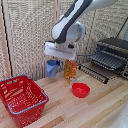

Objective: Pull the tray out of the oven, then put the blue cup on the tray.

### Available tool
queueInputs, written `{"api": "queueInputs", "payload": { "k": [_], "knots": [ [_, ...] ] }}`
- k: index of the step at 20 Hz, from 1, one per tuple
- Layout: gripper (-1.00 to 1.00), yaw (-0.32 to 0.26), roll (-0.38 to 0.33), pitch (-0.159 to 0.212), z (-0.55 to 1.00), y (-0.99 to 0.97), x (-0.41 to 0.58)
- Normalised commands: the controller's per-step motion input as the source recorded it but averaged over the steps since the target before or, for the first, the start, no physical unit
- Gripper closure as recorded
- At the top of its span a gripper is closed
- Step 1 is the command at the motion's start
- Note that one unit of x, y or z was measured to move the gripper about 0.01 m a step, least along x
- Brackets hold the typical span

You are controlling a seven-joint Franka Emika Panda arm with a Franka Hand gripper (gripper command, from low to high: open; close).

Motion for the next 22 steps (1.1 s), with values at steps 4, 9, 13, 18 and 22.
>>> {"api": "queueInputs", "payload": {
  "k": [4,9,13,18,22],
  "knots": [
    [1.00,-0.220,0.000,0.079,0.95,-0.15,0.261],
    [1.00,-0.217,0.022,0.106,0.87,-0.30,0.256],
    [1.00,-0.162,0.067,0.104,0.83,-0.43,0.235],
    [1.00,-0.106,0.087,0.090,0.69,-0.64,0.074],
    [1.00,-0.084,0.058,0.022,0.44,-0.81,0.049]
  ]
}}
